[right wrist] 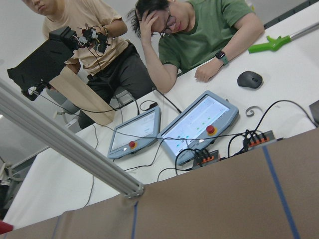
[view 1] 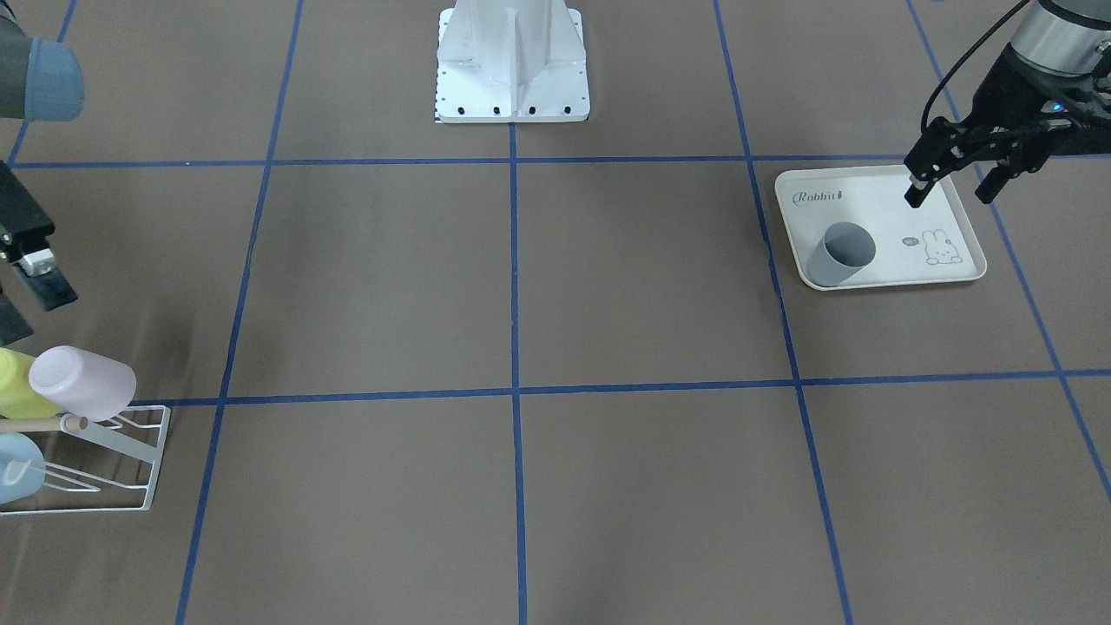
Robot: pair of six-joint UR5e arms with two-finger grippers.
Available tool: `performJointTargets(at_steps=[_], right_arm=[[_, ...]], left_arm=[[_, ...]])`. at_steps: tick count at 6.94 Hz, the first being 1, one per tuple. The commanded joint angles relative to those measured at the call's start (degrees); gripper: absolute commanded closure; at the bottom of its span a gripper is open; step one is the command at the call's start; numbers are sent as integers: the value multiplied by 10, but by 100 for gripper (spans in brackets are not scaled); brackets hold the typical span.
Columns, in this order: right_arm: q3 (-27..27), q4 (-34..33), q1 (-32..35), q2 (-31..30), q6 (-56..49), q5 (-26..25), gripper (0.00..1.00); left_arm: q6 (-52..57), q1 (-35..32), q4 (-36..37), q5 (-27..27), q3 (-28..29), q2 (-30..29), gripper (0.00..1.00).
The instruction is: Transfer IKEA cup to right arm and place on rack
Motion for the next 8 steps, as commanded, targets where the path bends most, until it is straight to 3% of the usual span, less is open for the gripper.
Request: performJointTargets(at_steps=[1,3,6,8], right_arm=[[10,1,-46,30,111,6,0],[11,1,-73,47,155,2,0],[8,1,-83,54,155,1,0],[7,1,-84,55,155,0,0]], left_arm=[[-45,3,-3,-32,62,-9,0],[-141,21,-155,-31,147,-7,0],[-177,103,-181,5,154,22,0],[-172,105,-182,4,154,37,0]])
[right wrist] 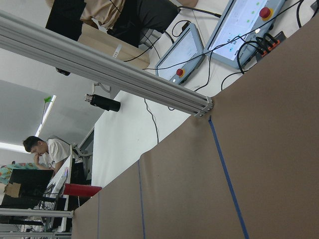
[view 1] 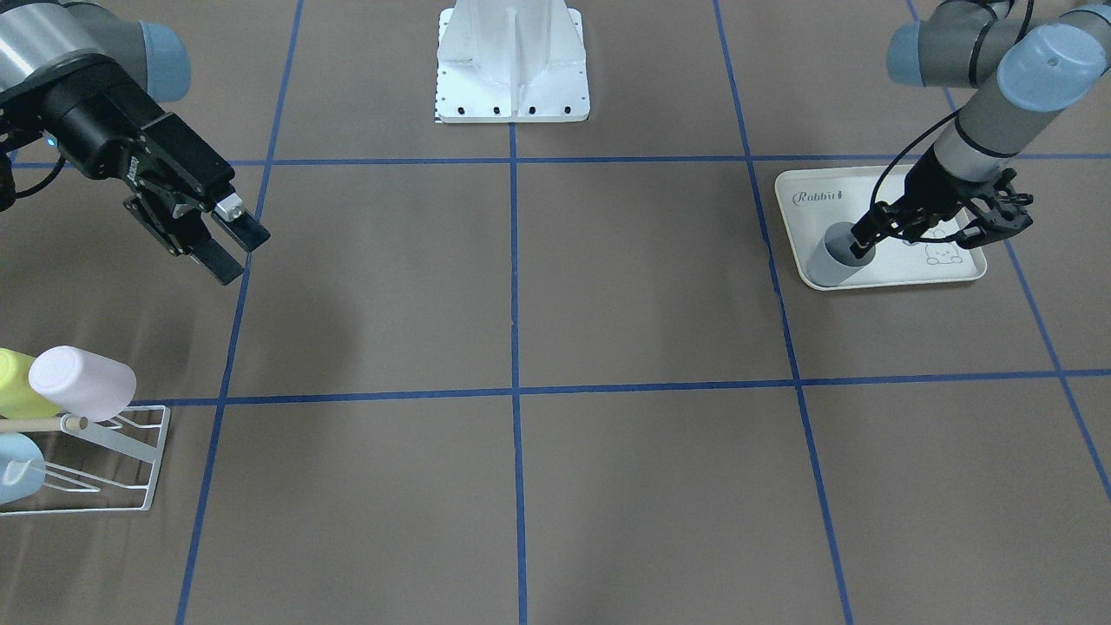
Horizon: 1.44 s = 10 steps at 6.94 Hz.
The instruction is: Transfer IKEA cup to right arm and place on rack
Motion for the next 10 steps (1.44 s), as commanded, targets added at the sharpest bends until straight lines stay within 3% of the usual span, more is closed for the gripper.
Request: performJointTargets(at_steps=[1,4,5,6,7,10], right_arm=[[-2,0,-1,2,-1,-1,0],[-3,0,-1,2,-1,-1,0],[-3,0,-1,2,-1,0,0],[-4,0,-1,2,-2,-1,0],[-5,0,-1,1,-3,-1,0],[-5,0,-1,0,-5,0,0]], left_arm=[[2,5,-2,0,0,10,0],[2,28,-2,3,2,11,1],[1,30,-1,3,3,11,31],[2,30,-1,3,4,11,75],[1,31,-1,3,5,10,87],[1,36,-2,2,4,5,85]])
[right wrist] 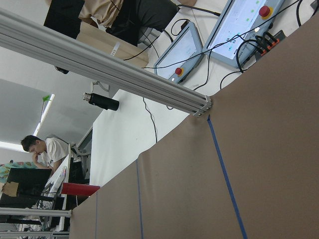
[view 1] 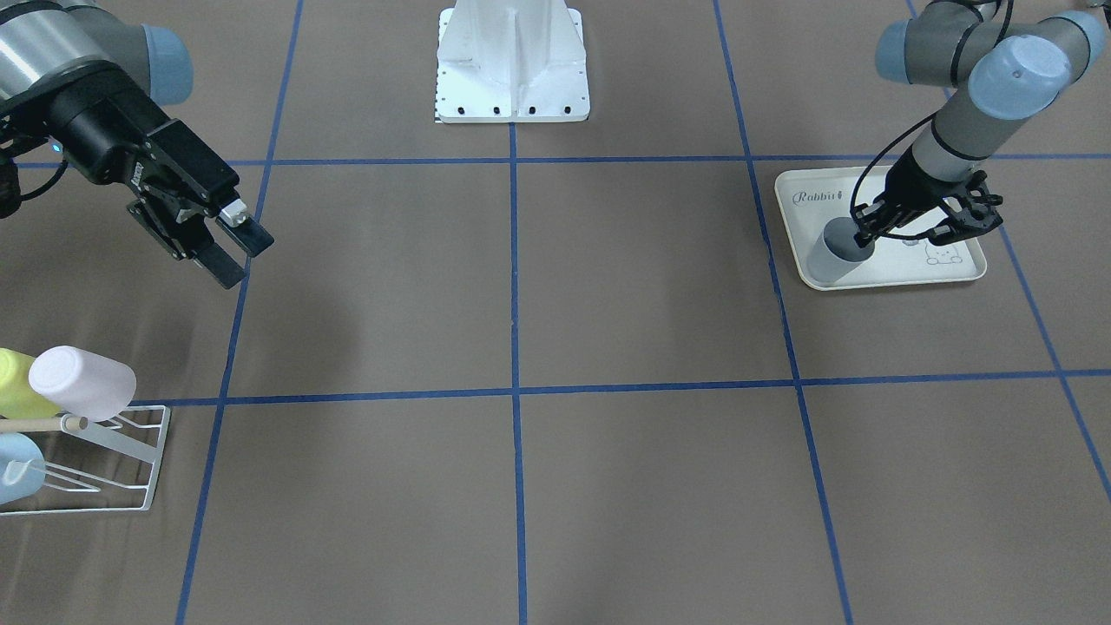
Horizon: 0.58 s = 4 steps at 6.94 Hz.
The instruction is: Transfer IKEA cup to right arm and place on rack
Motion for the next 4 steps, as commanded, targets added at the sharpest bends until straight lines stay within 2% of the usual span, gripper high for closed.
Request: performJointTargets(at_steps=[1,2,3,4], right_arm=[[0,0,0,0,0,0,0],[0,0,0,1,0,0,0],[0,0,0,1,0,0,0],[0,0,0,1,0,0,0]], left_arm=[[0,3,1,0,2,-1,89],[0,2,1,-5,-4,1,100],[0,-2,7,-19,-25,8,100],[1,-30,28,-68,-40,4,100]])
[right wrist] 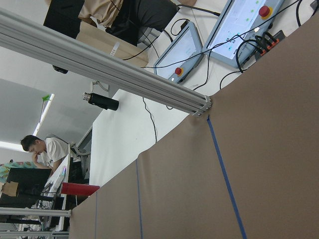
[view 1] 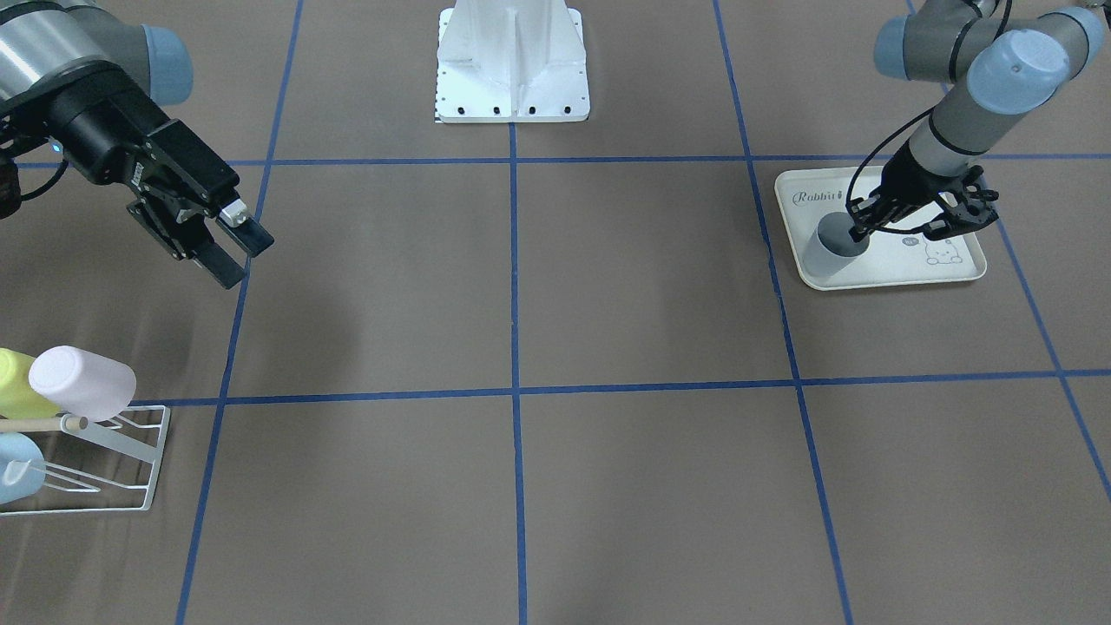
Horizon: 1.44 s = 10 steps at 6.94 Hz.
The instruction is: Transfer IKEA cup to right arm and place on rack
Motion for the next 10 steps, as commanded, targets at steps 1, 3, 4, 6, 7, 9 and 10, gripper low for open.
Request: performJointTargets(at_steps=[1,3,4,6,7,9,10], right_arm=[[1,0,0,0,-1,0,0],[1,0,-3,1,1,0,0],[1,0,-13,2,3,-1,0],[-3,0,-40,16,5,-27,0],[-4,0,-56,19,4,-43,0],[1,0,-97,42,24,-88,0],[2,1,-128,56,50,-137,0]], left_arm=[[2,-50,40,-52,-43,-1,100],[-18,-63,82,-54,-95,-19,100],[-107,-66,78,-53,-94,-67,100],[-294,-59,31,19,-81,-165,100],[-382,-58,-76,20,-50,-175,100],[-523,-51,-273,60,3,-179,100],[-571,-36,-322,84,6,-180,100]])
